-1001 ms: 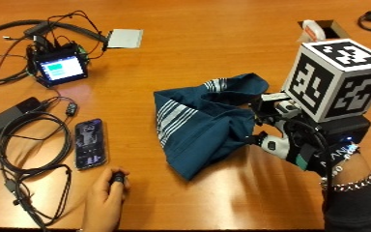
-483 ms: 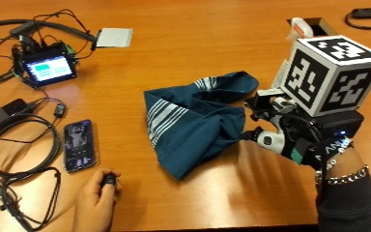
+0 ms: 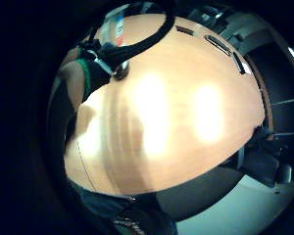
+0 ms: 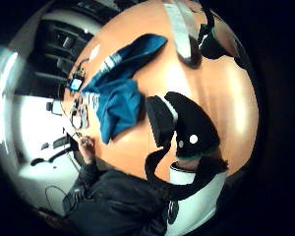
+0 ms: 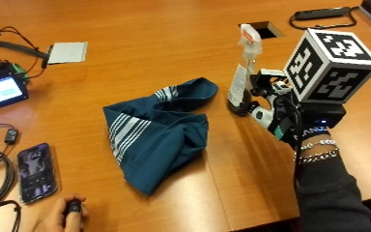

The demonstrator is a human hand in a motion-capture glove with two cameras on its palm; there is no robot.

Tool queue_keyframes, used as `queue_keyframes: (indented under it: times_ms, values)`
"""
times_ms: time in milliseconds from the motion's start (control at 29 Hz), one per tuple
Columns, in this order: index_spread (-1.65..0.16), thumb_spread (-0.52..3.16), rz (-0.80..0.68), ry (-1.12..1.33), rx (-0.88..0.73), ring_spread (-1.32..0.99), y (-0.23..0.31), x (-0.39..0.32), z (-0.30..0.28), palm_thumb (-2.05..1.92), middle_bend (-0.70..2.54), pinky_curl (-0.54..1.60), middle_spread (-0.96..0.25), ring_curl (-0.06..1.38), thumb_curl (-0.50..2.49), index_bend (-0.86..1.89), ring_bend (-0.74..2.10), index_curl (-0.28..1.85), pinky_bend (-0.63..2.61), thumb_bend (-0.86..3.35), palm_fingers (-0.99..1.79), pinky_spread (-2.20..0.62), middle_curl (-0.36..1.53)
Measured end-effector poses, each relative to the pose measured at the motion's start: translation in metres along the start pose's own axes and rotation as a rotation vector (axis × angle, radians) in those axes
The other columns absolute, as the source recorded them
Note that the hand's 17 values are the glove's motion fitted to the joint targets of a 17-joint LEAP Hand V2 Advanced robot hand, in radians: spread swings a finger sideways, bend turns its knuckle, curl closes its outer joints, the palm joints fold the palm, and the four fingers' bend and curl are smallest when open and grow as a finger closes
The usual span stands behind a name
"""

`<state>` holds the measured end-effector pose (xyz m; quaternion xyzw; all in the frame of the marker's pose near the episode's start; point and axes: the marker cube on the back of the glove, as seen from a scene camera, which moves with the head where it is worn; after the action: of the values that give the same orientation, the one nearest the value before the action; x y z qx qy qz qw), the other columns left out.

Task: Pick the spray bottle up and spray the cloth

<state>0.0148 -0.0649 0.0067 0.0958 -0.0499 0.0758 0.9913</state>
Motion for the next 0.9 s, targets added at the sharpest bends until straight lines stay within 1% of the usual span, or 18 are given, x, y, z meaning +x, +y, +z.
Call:
queue_keyframes:
  times_ms: [104,242,311,380,483,552,690,794,897]
  values:
    - [-0.34,1.22,0.033,-0.044,0.073,-0.07,-0.014,0.004,0.010,0.52,0.18,0.27,-0.04,0.27,0.19,0.22,0.39,0.33,0.34,0.14,0.81,0.17,0.24]
    - [-0.34,1.24,0.082,-0.159,0.186,-0.08,-0.035,0.009,0.019,0.55,0.21,0.29,-0.06,0.31,0.21,0.08,0.46,0.30,0.36,0.13,0.83,0.13,0.27]
    - [-0.34,1.24,0.101,-0.294,0.250,-0.09,-0.048,0.009,0.022,0.57,0.22,0.30,-0.06,0.33,0.21,0.06,0.48,0.28,0.37,0.13,0.82,0.12,0.29]
    - [-0.33,1.24,0.115,-0.482,0.302,-0.09,-0.064,0.007,0.027,0.60,0.23,0.31,-0.06,0.34,0.23,0.06,0.49,0.27,0.38,0.14,0.82,0.10,0.30]
    - [-0.32,1.22,0.143,-0.718,0.313,-0.10,-0.082,0.005,0.036,0.69,0.24,0.32,-0.07,0.34,0.26,0.09,0.49,0.27,0.37,0.17,0.84,0.09,0.32]
    - [-0.32,1.21,0.157,-0.802,0.305,-0.10,-0.090,0.004,0.043,0.73,0.26,0.32,-0.08,0.35,0.28,0.09,0.50,0.26,0.36,0.17,0.84,0.08,0.33]
    - [-0.30,1.17,0.166,-0.855,0.331,-0.11,-0.095,0.003,0.056,0.79,0.30,0.31,-0.10,0.35,0.31,0.14,0.48,0.27,0.31,0.17,0.91,0.07,0.36]
    - [-0.29,1.12,0.179,-0.863,0.372,-0.13,-0.092,0.000,0.068,0.83,0.36,0.29,-0.13,0.35,0.34,0.19,0.46,0.30,0.23,0.17,1.01,0.06,0.39]
    - [-0.29,1.09,0.162,-0.880,0.433,-0.14,-0.087,-0.006,0.080,0.85,0.37,0.29,-0.15,0.35,0.36,0.18,0.45,0.31,0.20,0.15,1.05,0.04,0.40]
